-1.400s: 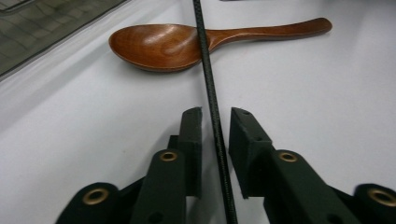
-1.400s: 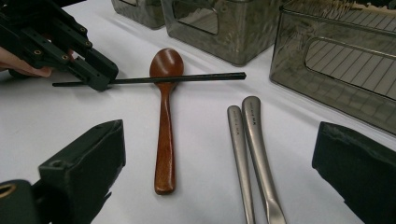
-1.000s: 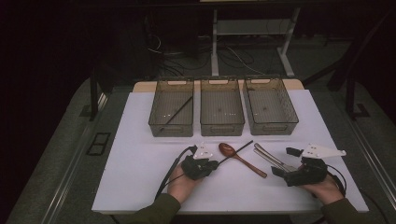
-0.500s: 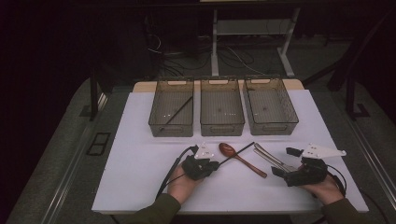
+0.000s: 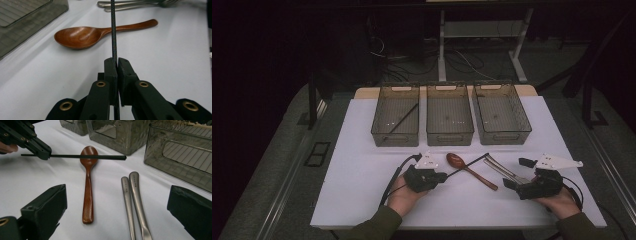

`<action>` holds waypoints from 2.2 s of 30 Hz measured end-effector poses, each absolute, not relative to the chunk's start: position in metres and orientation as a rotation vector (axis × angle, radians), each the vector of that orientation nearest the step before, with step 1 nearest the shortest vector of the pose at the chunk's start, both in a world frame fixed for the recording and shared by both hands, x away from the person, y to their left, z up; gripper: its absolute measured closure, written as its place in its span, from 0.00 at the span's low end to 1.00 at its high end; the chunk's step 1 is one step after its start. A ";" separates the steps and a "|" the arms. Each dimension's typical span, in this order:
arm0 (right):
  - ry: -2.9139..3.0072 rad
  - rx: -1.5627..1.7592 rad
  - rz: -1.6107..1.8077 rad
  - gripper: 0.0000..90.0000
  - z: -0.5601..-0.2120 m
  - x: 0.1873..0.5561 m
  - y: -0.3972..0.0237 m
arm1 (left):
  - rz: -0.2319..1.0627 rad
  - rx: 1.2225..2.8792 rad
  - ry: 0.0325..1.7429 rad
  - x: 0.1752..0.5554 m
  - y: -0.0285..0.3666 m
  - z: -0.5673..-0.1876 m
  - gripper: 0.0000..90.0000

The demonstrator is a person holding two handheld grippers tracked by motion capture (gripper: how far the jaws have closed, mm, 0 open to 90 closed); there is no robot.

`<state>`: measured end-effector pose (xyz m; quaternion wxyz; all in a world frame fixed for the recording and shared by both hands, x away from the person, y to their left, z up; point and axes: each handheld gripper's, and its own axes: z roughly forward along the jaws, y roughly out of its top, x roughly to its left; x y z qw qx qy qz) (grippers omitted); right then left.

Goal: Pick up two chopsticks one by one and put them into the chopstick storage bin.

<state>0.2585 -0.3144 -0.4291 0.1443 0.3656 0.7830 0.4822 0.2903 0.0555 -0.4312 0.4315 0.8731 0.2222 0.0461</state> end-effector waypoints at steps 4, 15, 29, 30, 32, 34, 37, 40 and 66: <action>2.257 1.053 1.390 0.02 -0.429 0.258 -0.315 | 0.094 2.174 0.545 0.290 0.059 -0.428 0.95; 2.254 1.054 1.395 0.02 -0.430 0.258 -0.313 | 0.064 2.169 0.497 0.290 0.067 -0.414 0.95; 2.251 1.052 1.384 0.02 -0.431 0.259 -0.314 | 0.069 2.144 0.479 0.293 0.081 -0.396 0.95; 2.251 1.054 1.384 0.02 -0.430 0.259 -0.314 | 0.070 2.145 0.479 0.294 0.082 -0.395 0.95; 2.247 1.052 1.383 0.02 -0.431 0.259 -0.315 | 0.076 2.141 0.483 0.294 0.084 -0.393 0.95; 2.249 1.055 1.381 0.02 -0.431 0.259 -0.315 | 0.081 2.138 0.487 0.295 0.086 -0.392 0.95; 2.250 1.055 1.382 0.02 -0.430 0.259 -0.314 | 0.092 2.135 0.495 0.297 0.090 -0.391 0.95; 2.252 1.051 1.380 0.02 -0.431 0.259 -0.314 | 0.102 2.127 0.506 0.300 0.093 -0.388 0.95; 2.244 1.075 1.384 0.02 -0.432 0.260 -0.315 | 0.214 2.073 0.658 0.346 0.139 -0.360 0.95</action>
